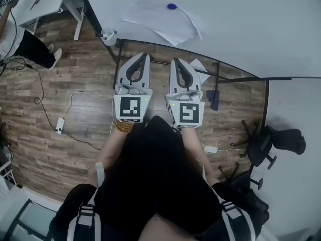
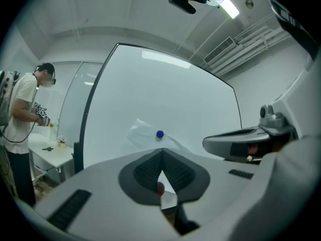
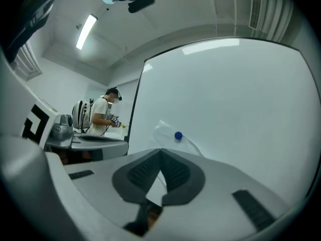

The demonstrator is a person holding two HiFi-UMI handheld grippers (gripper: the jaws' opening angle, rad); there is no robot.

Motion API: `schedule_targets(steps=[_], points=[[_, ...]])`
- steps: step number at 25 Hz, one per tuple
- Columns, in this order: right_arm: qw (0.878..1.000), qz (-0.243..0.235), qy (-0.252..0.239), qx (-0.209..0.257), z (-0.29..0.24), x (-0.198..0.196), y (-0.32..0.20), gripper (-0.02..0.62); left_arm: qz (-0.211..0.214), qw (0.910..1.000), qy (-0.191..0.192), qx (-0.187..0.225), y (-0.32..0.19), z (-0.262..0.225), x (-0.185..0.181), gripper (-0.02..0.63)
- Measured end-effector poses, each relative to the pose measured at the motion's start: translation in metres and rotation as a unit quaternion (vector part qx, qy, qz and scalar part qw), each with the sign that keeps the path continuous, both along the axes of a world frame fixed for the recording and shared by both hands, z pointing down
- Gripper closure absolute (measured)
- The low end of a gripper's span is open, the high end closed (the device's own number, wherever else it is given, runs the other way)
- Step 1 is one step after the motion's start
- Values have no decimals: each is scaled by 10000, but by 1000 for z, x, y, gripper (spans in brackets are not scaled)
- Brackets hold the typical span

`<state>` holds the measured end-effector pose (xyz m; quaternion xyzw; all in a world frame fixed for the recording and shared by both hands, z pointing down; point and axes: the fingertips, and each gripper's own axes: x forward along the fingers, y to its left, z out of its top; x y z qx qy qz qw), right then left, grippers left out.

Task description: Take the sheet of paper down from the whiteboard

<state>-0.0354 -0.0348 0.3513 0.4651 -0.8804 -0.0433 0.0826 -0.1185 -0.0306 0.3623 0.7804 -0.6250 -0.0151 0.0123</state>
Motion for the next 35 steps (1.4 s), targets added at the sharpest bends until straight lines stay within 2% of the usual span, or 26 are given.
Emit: schedule_targets(steps=[8, 14, 21, 25, 31, 35], points=[[9996, -100, -202, 157, -2, -8, -34, 595, 18, 9998, -208, 47, -29, 2, 3, 596], [9981, -537, -156, 264, 2, -8, -61, 595, -182, 9988, -441, -111, -49, 6, 2, 597], [9940, -1001, -371, 246, -8, 3, -92, 595, -466, 9985, -248, -111, -83, -4, 21, 597], [9922, -1179, -236, 314, -7, 13, -109, 595, -569, 9981, -234, 41, -98, -7, 33, 595], [9872, -1529, -141, 440, -2, 21, -126, 595, -971, 9945, -376, 118, -109, -9, 36, 595], [9802, -1867, 337, 571, 3, 20, -128, 595, -1106, 9929, -402, 159, -115, -14, 36, 595]])
